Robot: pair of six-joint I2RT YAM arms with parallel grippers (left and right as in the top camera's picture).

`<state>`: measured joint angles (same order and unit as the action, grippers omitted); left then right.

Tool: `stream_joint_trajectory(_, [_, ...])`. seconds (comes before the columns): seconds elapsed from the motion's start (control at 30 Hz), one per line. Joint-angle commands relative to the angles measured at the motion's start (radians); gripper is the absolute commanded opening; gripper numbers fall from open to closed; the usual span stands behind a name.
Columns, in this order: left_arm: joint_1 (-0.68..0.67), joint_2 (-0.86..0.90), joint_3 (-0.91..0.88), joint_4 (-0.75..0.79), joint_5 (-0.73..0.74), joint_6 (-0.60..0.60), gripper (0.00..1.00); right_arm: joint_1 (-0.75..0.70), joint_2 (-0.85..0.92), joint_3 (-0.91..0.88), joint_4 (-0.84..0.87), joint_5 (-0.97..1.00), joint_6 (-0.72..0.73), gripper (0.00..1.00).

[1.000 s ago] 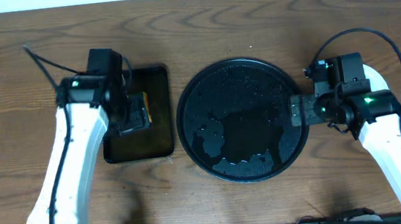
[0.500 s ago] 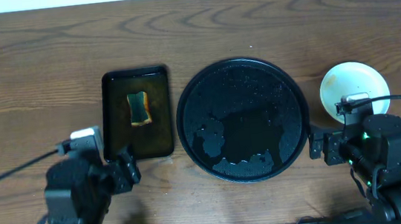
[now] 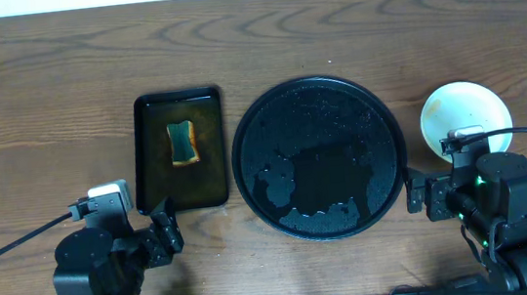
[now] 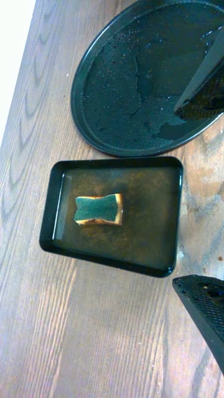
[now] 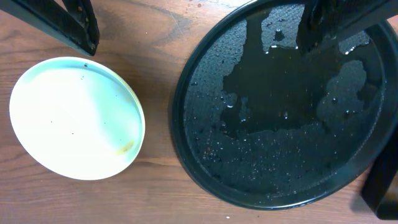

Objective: Clean dirty plates on tray and stack at the side

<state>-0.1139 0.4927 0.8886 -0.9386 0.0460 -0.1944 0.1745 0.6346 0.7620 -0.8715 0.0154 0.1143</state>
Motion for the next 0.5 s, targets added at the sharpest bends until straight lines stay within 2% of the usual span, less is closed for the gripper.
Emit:
stream_joint_trajectory(0.0, [-0.001,-0.003,-0.010,-0.002,-0.002,0.017,0.79,0.010,0.000,-0.005,-0.002,-0.004,0.011,0.99])
stream_joint_trajectory(0.1, [-0.001,-0.003,-0.010,-0.002,-0.002,0.017,0.80,0.009,-0.009,-0.007,-0.014,0.084,0.012,0.99])
stream_joint_trajectory(0.3, [-0.001,-0.003,-0.010,-0.002,-0.002,0.017,0.80,0.003,-0.141,-0.068,-0.013,0.095,0.004,0.99])
stream_joint_trajectory(0.4, [-0.001,-0.003,-0.010,-0.002,-0.002,0.017,0.80,-0.016,-0.234,-0.142,0.069,0.071,0.004,0.99])
stream_joint_trajectory(0.47, [-0.001,-0.003,-0.010,-0.002,-0.002,0.017,0.80,-0.039,-0.357,-0.269,0.244,0.038,0.003,0.99])
